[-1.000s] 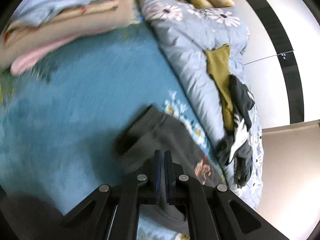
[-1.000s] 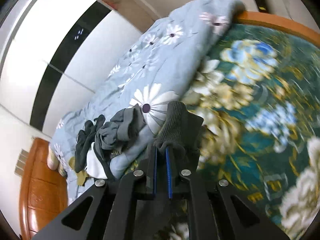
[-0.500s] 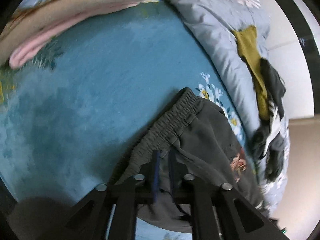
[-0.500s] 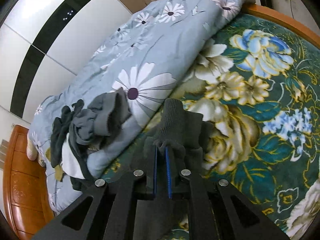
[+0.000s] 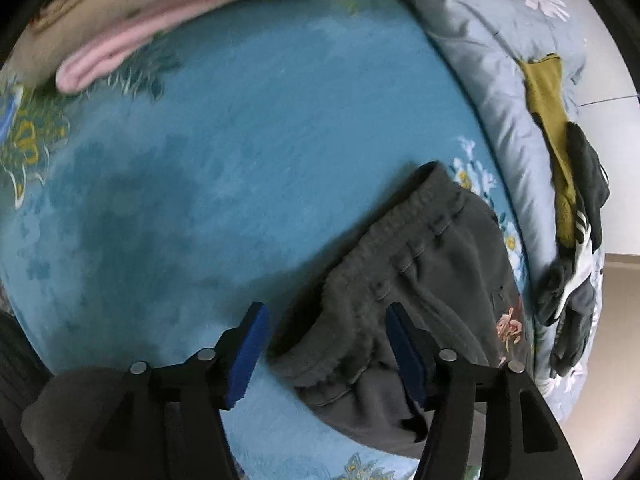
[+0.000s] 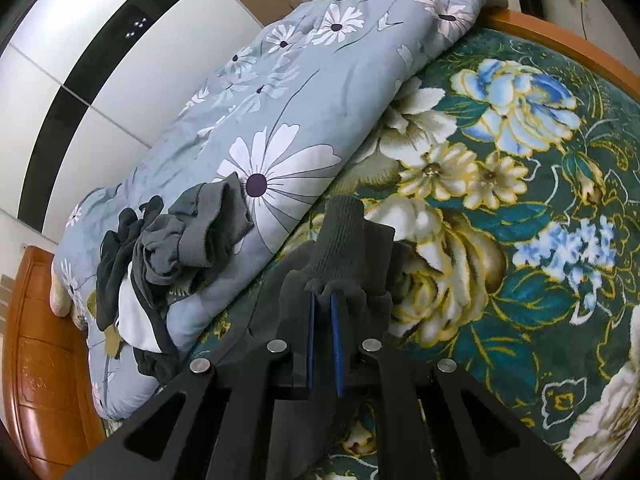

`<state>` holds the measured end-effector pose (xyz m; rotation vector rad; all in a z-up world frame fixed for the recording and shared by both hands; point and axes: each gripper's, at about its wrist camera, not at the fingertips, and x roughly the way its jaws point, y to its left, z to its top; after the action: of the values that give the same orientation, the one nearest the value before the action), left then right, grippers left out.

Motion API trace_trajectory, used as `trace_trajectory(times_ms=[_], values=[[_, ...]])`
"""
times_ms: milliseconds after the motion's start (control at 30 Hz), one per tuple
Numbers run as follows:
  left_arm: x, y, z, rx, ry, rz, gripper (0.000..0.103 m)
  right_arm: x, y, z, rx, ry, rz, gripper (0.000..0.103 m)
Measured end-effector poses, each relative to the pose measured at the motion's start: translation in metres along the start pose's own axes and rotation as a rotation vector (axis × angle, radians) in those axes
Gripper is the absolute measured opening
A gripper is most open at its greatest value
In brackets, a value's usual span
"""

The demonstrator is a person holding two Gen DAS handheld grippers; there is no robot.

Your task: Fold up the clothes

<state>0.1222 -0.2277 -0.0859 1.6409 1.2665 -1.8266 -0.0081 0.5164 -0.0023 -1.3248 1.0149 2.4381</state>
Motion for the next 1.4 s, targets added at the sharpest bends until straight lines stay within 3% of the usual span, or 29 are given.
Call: trace_trajectory(times_ms=[133, 500, 533, 600, 733, 900, 1100, 1200, 1267, 1400], values=[[0.012, 0.008, -0.008, -0.04, 0.051, -0.038, 0.071, 0.0, 0.001, -0.001, 0.004, 0.001, 0.006, 0.008], [0.011, 0.003, -0.018, 0.007, 0.046, -0.074, 0.07, 0.002, 0.0, -0.001, 0.018, -0.001, -0.013, 0.008], [0.012, 0.003, -0.017, 0.005, 0.049, -0.081, 0.067, 0.003, 0.001, -0.001, 0.017, -0.001, -0.013, 0.008], [0.011, 0.01, -0.016, -0.018, 0.035, -0.092, 0.047, 0.004, 0.003, -0.001, 0.013, 0.0, -0.015, 0.008], [0.001, 0.02, -0.018, -0.053, 0.004, -0.167, 0.024, 0.005, 0.006, 0.0, 0.008, 0.002, -0.019, 0.008], [0.003, 0.014, -0.015, -0.033, 0.015, -0.169, 0.024, 0.007, 0.005, 0.001, 0.012, 0.005, -0.024, 0.008], [0.002, 0.004, -0.017, 0.065, 0.012, -0.077, 0.032, 0.008, 0.007, 0.0, 0.008, 0.01, -0.029, 0.008], [-0.004, -0.007, -0.02, 0.124, 0.002, 0.003, 0.046, 0.008, 0.008, -0.002, 0.004, 0.016, -0.028, 0.008], [-0.007, -0.01, -0.023, 0.122, 0.006, 0.007, 0.062, 0.008, 0.009, -0.002, 0.002, 0.019, -0.027, 0.008], [-0.006, -0.01, -0.029, 0.057, 0.016, 0.043, 0.068, 0.006, 0.007, -0.003, 0.007, 0.022, -0.019, 0.008]])
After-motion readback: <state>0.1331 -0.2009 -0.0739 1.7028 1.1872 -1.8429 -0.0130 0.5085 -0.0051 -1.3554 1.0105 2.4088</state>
